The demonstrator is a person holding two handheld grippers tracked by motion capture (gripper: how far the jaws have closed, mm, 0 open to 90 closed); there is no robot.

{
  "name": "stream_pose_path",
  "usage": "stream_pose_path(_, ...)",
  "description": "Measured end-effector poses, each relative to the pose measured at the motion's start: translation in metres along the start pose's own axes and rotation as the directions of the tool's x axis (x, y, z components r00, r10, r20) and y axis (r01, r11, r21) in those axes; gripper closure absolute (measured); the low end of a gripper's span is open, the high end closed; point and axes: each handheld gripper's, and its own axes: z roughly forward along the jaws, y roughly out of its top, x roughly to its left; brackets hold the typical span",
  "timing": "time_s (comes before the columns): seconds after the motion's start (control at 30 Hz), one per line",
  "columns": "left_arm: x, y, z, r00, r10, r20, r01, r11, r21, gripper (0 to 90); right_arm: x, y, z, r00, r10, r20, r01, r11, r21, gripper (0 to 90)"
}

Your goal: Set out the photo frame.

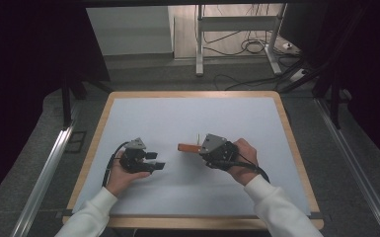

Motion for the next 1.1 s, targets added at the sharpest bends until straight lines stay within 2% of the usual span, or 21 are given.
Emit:
stream_pose_path(0.4,0.002,-0.002,0.000,1.0000,-0.007,-0.006,0.007,1.0000,0.000,40.2,-0.013,0.020,0.010,0.9993,-0.037,-0.002,0.037,0.998,0.045,68.6)
stream_pose_path(0.6,0.003,-0.002,-0.001,0.9999,-0.012,-0.008,0.012,0.9999,-0.007,40.2,-0.020,0.030,0.018,0.9995,-0.032,-0.006,0.033,0.999,0.039,69.5)
stream_pose_path(0.77,0.005,-0.002,-0.001,0.9998,-0.014,-0.012,0.014,0.9999,-0.010,40.2,-0.025,0.041,0.017,0.9994,-0.021,-0.027,0.022,1.000,0.022,69.6)
stream_pose_path(1.1,0.005,-0.003,-0.001,0.9997,-0.018,-0.016,0.018,0.9998,-0.005,40.2,-0.019,0.044,0.001,0.9976,-0.006,-0.069,0.004,0.999,-0.038,69.5)
